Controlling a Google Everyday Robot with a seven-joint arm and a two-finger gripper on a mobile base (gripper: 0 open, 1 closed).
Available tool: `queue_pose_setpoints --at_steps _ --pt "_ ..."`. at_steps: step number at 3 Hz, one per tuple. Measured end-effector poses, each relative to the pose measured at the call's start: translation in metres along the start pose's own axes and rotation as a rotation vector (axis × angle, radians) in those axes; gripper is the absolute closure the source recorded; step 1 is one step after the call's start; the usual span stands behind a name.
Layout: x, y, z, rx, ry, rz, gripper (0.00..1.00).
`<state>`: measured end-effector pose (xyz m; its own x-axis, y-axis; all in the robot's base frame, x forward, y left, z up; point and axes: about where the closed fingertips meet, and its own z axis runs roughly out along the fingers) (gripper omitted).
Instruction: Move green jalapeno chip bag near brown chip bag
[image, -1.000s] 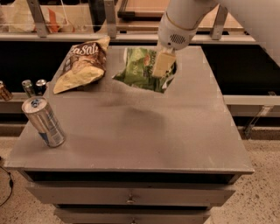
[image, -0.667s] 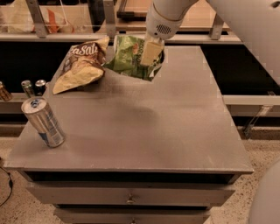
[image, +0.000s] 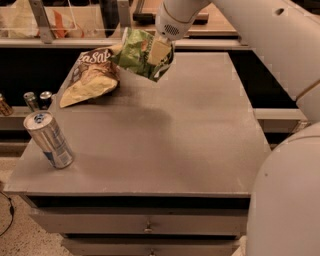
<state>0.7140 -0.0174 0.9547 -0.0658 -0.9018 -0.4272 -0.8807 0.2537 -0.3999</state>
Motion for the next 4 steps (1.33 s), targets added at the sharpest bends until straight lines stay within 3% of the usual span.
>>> queue_pose_setpoints --at_steps 1,2,4 --pt "0.006 -0.013 0.020 0.043 -0.006 0.078 0.83" --pt "0.015 -0.022 0.033 0.068 -0.002 0.138 0.59" --pt "0.023 -0.027 0.045 0.076 -0.006 0.184 0.13"
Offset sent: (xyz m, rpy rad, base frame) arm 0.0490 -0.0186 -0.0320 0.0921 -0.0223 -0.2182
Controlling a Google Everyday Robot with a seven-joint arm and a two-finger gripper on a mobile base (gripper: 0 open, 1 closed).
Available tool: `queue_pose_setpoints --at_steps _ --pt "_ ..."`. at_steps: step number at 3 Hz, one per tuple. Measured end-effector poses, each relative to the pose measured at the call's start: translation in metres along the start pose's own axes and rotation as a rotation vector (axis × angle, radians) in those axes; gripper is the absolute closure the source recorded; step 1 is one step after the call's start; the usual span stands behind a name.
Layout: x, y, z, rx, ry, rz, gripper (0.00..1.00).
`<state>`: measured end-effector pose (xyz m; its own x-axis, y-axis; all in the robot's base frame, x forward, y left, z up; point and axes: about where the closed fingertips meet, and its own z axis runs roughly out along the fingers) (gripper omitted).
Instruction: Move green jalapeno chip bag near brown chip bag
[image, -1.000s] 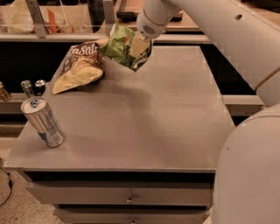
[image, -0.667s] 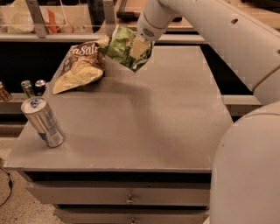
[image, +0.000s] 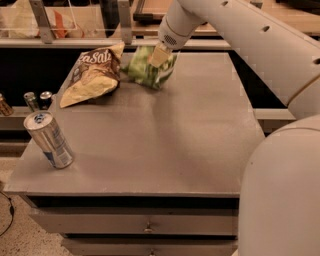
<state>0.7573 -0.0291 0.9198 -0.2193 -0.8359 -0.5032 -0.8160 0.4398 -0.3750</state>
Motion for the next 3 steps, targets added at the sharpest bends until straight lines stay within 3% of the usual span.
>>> queue_pose_setpoints --at_steps 1,2,3 --pt "0.0028 0.0015 0.0035 -0.009 -0.001 0.011 0.00" --pt "0.0068 0.0035 0.0060 -0.023 -0.001 0.017 0.00" --pt "0.0101 0.0062 0.0045 -0.062 -0.012 -0.023 0.00"
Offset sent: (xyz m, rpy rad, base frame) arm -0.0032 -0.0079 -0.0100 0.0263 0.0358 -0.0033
